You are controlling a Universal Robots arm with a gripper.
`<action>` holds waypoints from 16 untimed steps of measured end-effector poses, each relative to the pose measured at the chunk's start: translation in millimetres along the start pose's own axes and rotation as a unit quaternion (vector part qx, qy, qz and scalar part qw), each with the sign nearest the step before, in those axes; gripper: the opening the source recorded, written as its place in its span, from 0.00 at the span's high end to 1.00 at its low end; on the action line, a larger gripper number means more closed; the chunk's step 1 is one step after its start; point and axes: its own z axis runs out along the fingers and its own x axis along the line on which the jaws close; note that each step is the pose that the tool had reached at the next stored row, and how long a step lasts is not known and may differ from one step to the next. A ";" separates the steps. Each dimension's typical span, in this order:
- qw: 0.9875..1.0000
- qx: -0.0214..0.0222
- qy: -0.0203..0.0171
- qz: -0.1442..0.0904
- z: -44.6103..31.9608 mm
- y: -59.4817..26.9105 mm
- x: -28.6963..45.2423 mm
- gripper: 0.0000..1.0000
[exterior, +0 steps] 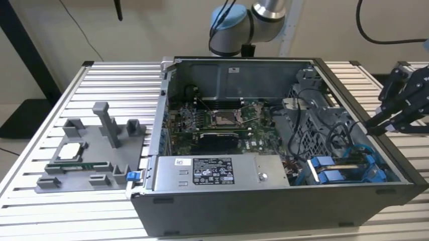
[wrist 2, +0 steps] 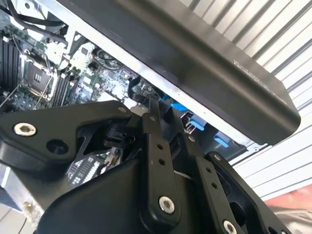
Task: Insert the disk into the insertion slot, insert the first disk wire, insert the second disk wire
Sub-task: 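Insert the second disk wire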
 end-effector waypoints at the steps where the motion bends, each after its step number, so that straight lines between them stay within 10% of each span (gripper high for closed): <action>1: 1.000 0.000 0.000 -0.001 -0.5 -1.6 0.0 0.00; 11: 1.000 -0.008 0.001 -0.004 4.9 -4.5 3.9 0.00; 12: 1.000 -0.008 0.001 -0.004 5.0 -4.5 4.0 1.00; 16: 1.000 -0.008 -0.001 -0.005 5.3 -3.7 4.2 1.00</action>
